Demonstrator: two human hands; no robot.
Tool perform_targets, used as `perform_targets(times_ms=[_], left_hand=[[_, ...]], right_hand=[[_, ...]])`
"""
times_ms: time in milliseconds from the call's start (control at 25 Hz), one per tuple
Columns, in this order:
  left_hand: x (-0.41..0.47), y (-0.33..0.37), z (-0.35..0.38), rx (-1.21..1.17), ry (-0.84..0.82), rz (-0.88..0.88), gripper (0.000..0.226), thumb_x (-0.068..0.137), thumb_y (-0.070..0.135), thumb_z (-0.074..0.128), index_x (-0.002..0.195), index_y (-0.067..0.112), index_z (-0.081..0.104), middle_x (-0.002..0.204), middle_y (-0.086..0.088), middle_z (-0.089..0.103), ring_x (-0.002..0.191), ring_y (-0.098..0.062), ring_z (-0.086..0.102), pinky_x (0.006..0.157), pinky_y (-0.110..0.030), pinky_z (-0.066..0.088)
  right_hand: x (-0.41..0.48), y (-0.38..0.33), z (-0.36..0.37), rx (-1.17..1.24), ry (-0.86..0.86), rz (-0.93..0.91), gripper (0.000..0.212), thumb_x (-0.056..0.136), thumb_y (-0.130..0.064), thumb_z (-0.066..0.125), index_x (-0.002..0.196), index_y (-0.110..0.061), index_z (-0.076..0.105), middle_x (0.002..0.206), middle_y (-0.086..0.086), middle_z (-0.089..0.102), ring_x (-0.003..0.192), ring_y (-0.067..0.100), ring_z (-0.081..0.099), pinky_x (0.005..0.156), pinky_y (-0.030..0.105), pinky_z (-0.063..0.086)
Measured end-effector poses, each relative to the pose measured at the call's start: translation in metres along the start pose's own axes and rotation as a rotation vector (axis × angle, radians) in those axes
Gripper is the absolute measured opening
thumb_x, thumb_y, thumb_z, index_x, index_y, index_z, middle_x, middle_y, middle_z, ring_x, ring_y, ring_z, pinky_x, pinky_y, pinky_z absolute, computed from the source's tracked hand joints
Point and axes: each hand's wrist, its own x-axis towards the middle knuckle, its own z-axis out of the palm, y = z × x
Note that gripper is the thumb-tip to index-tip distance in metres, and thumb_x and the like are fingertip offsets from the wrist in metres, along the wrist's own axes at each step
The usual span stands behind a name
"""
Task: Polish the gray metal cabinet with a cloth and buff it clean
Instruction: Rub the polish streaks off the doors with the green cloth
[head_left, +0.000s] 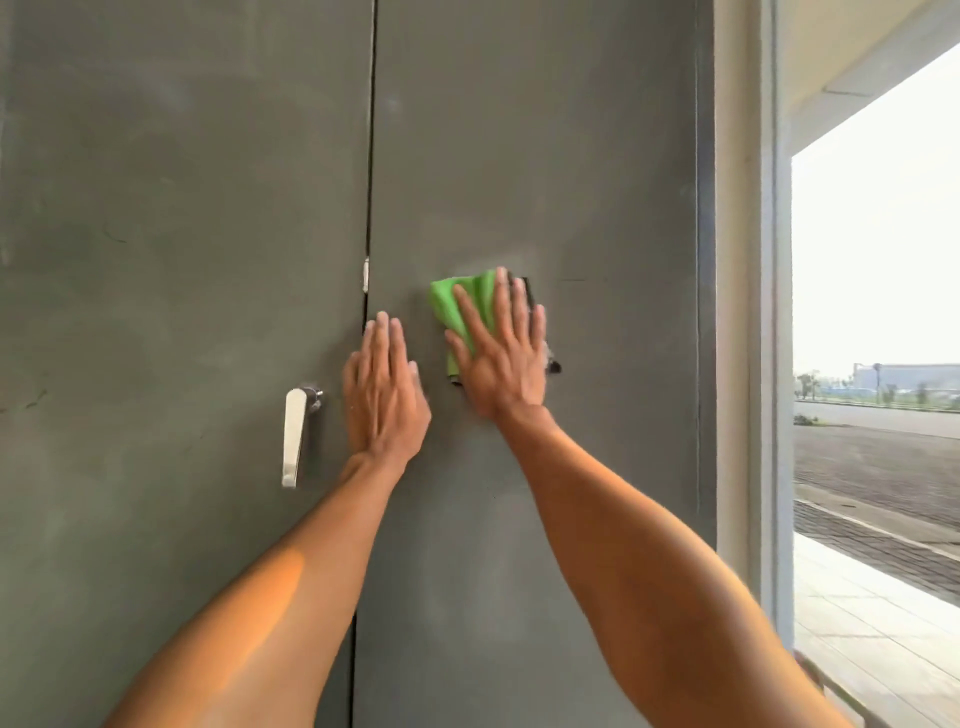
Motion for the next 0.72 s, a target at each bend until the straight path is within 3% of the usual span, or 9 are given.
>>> perform_targets(times_ms=[240, 400, 480, 720], left_hand=[[-0.025, 0.063, 0.015, -0.035, -0.133, 0.109, 0.061, 0.102, 0.023, 0.023, 0.160, 0.003, 0.026, 0.169, -0.013, 0.020, 0.157, -0.028, 0.020, 0.123, -0.048, 0.027], [-0.047, 0.036, 0.014, -0.022, -0.091, 0.087, 0.059, 0.104, 0.016, 0.038, 0.160, 0.002, 0.026, 0.170, -0.013, 0.019, 0.157, -0.029, 0.019, 0.123, -0.048, 0.027], [-0.057, 0.017, 0.013, -0.028, -0.055, 0.026, 0.057, 0.103, 0.014, 0.037, 0.158, 0.001, 0.029, 0.168, -0.015, 0.023, 0.156, -0.030, 0.022, 0.122, -0.048, 0.029], [-0.092, -0.026, 0.009, -0.088, -0.008, -0.015, 0.057, 0.102, 0.008, 0.044, 0.157, -0.002, 0.031, 0.166, -0.017, 0.028, 0.154, -0.030, 0.028, 0.119, -0.048, 0.035]], right_hand=[[-0.028, 0.141, -0.058, 0.101, -0.145, 0.641, 0.062, 0.104, -0.061, 0.018, 0.159, -0.045, -0.003, 0.168, 0.009, -0.020, 0.155, 0.029, -0.019, 0.124, 0.057, -0.003], [-0.036, 0.112, -0.049, 0.166, -0.087, 0.875, 0.063, 0.105, -0.059, 0.018, 0.161, -0.039, -0.001, 0.167, 0.014, -0.020, 0.155, 0.035, -0.017, 0.122, 0.062, -0.003], [-0.045, 0.066, -0.032, 0.110, -0.051, 0.769, 0.063, 0.105, -0.059, 0.021, 0.162, -0.038, 0.005, 0.168, 0.016, -0.013, 0.155, 0.036, -0.012, 0.121, 0.063, 0.000], [-0.106, -0.041, 0.014, 0.039, -0.047, 0.072, 0.056, 0.106, -0.053, 0.031, 0.159, -0.038, 0.025, 0.169, 0.016, 0.007, 0.157, 0.035, 0.002, 0.123, 0.059, 0.007]])
